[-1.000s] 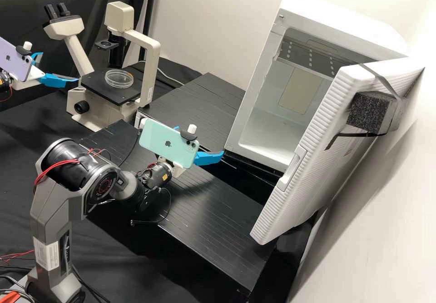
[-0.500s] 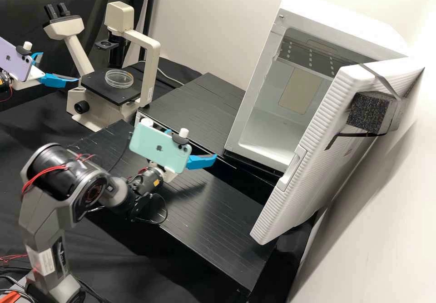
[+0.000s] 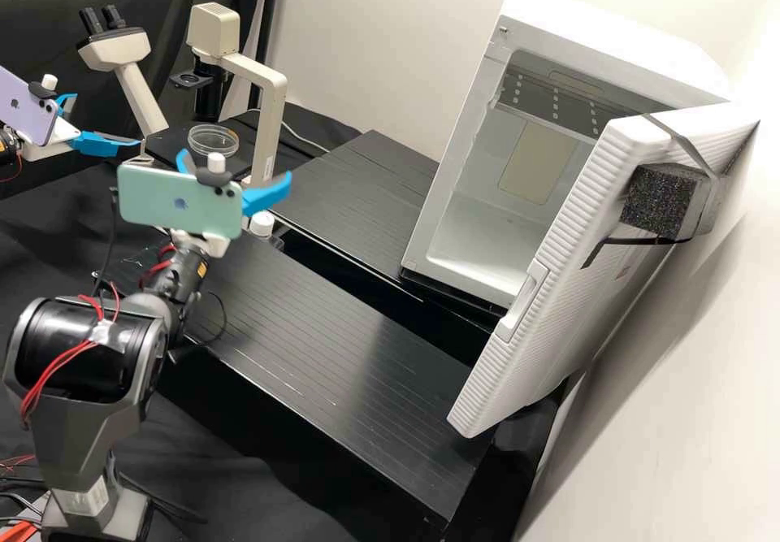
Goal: Move the petri dish to the bench.
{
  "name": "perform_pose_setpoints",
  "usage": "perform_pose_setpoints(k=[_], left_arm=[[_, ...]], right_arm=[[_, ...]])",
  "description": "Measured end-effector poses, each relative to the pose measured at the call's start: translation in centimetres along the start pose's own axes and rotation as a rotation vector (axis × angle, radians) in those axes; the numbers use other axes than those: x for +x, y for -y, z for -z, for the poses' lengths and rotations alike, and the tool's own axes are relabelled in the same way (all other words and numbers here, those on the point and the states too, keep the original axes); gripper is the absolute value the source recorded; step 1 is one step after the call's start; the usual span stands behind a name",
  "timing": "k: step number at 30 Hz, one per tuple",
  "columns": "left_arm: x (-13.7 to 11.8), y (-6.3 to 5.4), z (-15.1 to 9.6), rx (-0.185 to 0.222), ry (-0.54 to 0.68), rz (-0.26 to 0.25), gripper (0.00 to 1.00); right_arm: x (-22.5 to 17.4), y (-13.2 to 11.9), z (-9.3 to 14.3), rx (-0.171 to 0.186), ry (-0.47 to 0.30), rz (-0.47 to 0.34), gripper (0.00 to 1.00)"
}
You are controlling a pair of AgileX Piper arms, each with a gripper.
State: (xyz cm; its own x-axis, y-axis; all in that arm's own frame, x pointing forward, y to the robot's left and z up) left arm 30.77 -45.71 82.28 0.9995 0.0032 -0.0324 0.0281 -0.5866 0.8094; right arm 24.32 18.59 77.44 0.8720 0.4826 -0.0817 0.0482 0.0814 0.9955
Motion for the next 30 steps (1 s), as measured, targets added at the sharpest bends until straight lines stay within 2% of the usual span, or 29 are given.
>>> perform_pose_setpoints(k=[5,11,17,21,30], left_arm=[[0.0,0.0,0.0,0.0,0.0,0.0,1.0],[0.0,0.0,0.0,0.0,0.0,0.0,1.0],[0.0,0.0,0.0,0.0,0.0,0.0,1.0],[0.0,0.0,0.0,0.0,0.0,0.0,1.0],[0.0,0.0,0.0,0.0,0.0,0.0,1.0]], right_arm=[[3.0,1.3,2.2,0.007,-0.019,0.051,1.0],[6.3,3.2,3.4,0.025,-0.024,0.125,1.0],[9.6,5.7,3.5,0.032,-0.002,0.202,1.0],[11.3,6.9,3.4,0.053,0.02,0.241,1.0],[15.0,8.2,3.4,0.092,0.053,0.266,1.0]])
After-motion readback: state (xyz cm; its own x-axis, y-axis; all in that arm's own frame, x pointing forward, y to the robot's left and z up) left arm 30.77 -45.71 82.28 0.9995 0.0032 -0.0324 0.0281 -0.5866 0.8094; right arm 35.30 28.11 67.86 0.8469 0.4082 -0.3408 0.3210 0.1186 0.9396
